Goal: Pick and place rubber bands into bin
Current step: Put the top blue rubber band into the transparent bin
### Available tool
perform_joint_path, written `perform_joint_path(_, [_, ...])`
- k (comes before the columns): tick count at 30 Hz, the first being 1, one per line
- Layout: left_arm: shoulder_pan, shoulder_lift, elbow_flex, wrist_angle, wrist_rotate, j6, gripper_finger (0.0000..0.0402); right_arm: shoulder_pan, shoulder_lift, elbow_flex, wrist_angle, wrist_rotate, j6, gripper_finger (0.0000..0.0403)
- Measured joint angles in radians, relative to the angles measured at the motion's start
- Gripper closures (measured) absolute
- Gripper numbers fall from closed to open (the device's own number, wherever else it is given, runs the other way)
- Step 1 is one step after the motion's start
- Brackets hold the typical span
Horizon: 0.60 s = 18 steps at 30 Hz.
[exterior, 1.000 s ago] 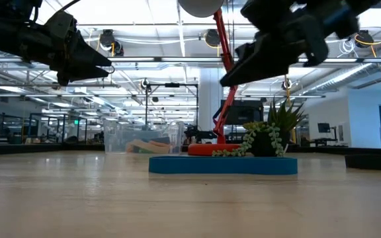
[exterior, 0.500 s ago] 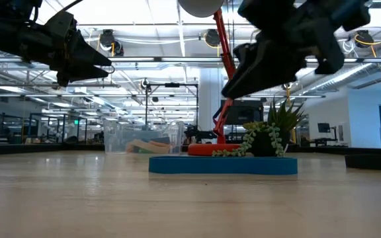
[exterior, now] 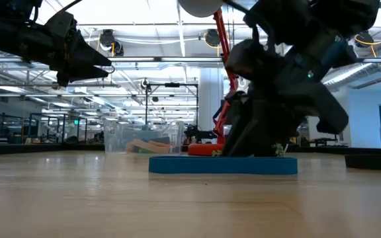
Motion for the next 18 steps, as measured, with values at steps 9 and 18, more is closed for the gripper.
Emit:
perform_joint_path(9, [0.000,0.000,0.000,-0.001,0.000,0.000,0.0179,-0.026,0.033,0.000,0.012,-0.050,0.068,0.0315])
perform_joint_path(18, [0.000,0.000,0.000,-0.001,0.000,0.003,0.0178,-0.050,0.032,0.000,-0.038,-0.084,0.149,0.0331])
